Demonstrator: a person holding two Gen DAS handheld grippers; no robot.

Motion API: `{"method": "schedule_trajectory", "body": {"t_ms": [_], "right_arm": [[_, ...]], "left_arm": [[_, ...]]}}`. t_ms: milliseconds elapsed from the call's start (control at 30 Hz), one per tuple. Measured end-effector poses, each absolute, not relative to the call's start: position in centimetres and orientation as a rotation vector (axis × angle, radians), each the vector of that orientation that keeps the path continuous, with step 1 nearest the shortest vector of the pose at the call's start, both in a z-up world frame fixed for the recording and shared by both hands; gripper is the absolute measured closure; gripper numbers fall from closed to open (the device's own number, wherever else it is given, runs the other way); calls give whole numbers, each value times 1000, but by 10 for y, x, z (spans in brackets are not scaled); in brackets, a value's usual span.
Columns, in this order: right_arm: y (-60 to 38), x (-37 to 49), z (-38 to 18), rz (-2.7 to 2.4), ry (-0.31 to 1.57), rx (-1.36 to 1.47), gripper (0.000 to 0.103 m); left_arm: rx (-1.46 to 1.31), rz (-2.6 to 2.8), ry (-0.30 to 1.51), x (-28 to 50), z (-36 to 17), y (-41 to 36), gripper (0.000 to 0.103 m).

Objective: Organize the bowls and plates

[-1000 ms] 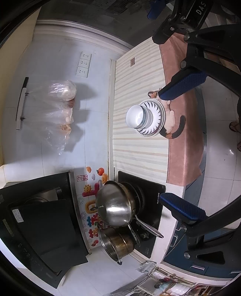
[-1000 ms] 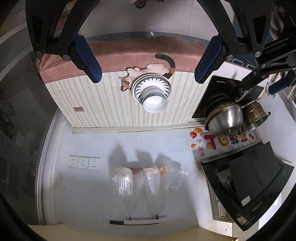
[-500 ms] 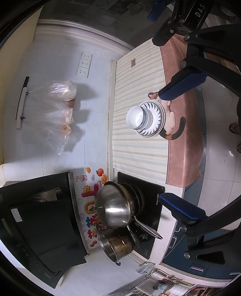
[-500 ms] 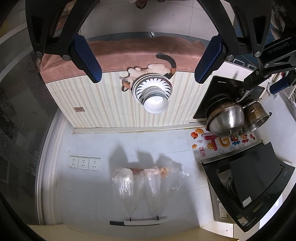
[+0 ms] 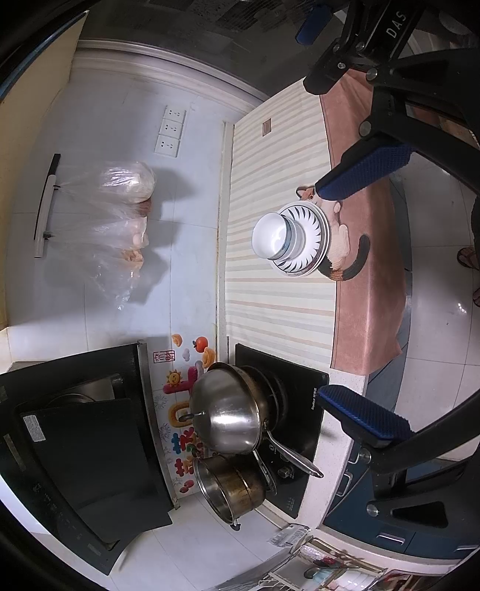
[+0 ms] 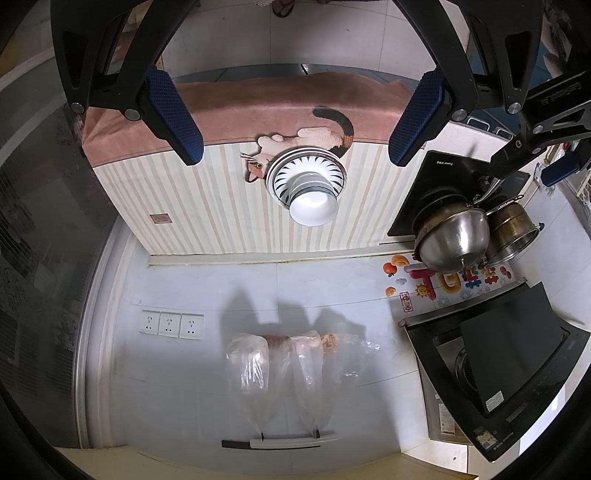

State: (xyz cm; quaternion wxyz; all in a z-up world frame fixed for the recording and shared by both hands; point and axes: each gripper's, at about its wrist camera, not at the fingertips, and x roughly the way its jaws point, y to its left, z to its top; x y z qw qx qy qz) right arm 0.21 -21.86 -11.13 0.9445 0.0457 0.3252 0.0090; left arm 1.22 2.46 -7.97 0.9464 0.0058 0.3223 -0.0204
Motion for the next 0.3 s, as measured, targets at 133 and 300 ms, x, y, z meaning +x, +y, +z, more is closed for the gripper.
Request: {"method": "schedule_trajectory", "body": {"t_ms": [133,300], "right_arm": [[-219,1,-113,15,663,94,1],[-220,1,-113,16,663,92,1]], "left_arm": [[11,-37,655,10,-80,24,0],[8,-33,655,9,-80,22,0]]}}
